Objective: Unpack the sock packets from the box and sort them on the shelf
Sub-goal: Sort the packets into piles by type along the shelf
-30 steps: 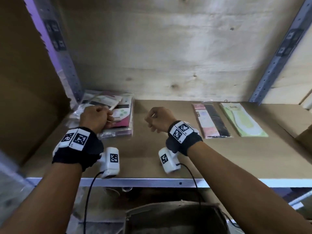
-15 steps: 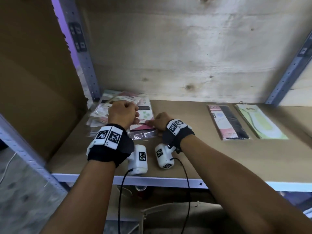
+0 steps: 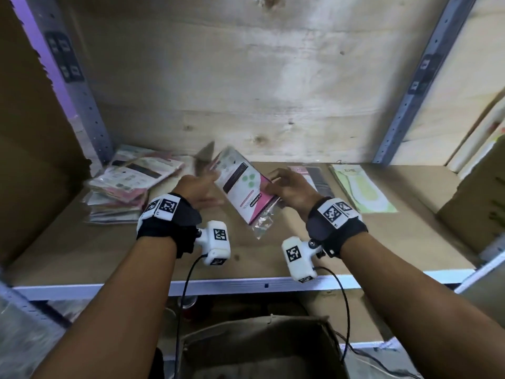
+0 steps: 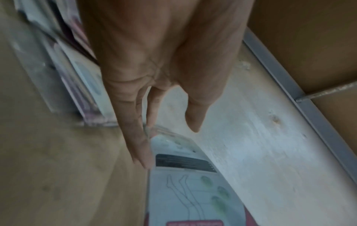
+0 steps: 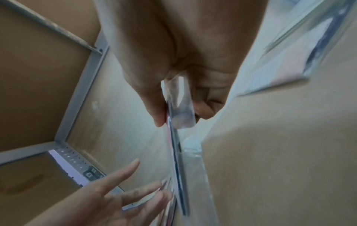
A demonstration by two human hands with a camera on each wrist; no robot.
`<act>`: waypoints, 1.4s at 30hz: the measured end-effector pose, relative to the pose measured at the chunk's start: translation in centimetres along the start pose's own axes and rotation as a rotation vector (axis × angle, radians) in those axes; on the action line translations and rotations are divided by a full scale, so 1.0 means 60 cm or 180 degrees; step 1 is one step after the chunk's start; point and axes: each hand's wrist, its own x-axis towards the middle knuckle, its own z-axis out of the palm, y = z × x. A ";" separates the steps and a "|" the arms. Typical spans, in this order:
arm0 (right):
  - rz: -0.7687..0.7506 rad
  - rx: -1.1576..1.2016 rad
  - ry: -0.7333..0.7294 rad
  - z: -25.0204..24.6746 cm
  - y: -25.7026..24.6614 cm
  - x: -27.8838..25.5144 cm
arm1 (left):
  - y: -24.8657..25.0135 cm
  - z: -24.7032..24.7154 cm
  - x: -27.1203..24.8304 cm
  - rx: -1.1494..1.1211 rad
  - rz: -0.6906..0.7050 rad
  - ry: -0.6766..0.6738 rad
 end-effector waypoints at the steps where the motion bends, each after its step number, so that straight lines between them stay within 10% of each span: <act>1: -0.0138 -0.0121 0.0052 -0.011 -0.002 -0.006 | 0.002 0.008 -0.004 -0.0324 -0.0081 -0.0176; 10: -0.1391 -0.1682 -0.0026 -0.048 0.012 -0.048 | 0.028 0.065 -0.002 -0.0959 -0.0364 -0.0781; 21: -0.0647 -0.0784 0.0538 -0.082 0.038 0.008 | 0.007 0.063 0.029 -0.1265 -0.0427 -0.0612; 29: 0.0401 0.0881 -0.0089 -0.089 0.058 0.023 | -0.002 0.075 0.041 -0.1053 -0.0404 -0.0730; 42: 0.0698 0.0712 -0.0629 -0.126 0.073 0.007 | -0.016 0.006 0.035 0.0488 -0.0478 -0.0597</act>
